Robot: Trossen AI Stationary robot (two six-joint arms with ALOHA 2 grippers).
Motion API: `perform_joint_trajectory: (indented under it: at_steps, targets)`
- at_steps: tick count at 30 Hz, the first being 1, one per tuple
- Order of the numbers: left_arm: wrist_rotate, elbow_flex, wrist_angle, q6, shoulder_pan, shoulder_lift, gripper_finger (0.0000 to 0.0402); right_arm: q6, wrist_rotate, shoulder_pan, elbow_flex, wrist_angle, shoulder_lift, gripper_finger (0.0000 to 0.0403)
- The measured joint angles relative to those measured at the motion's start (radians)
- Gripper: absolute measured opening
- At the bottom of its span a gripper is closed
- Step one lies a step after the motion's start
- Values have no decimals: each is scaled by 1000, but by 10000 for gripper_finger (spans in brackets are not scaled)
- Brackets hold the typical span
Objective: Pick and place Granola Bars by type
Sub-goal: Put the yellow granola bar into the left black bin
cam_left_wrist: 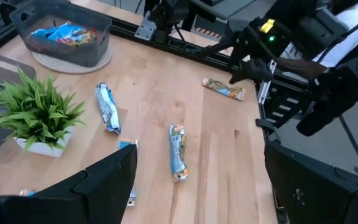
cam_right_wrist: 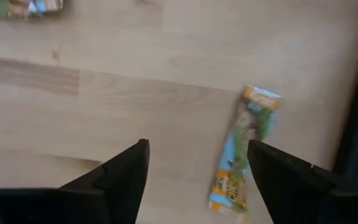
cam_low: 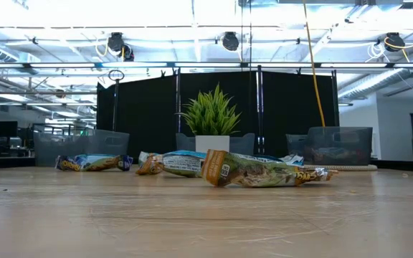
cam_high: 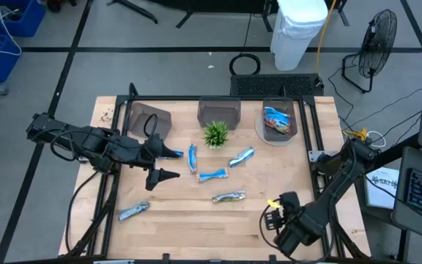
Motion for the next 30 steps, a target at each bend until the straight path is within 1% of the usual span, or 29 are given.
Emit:
perform_joint_trajectory:
  at_steps: [4, 8, 16, 24, 30]
  targets:
    - [0, 0, -11, 3, -4, 0, 349, -1, -5, 12, -84, 135, 0, 269]
    - [0, 0, -15, -1, -4, 0, 349, 1, -60, 20, -163, 225, 1, 268]
    - [0, 0, -15, -4, -4, 0, 349, 6, -154, 36, -243, 246, 0, 253]
    - [0, 0, -15, -8, -4, 0, 349, 13, -183, 63, -300, 280, 0, 229]
    - [0, 0, -15, -19, -4, 0, 349, 14, -183, 69, -360, 392, 0, 211]
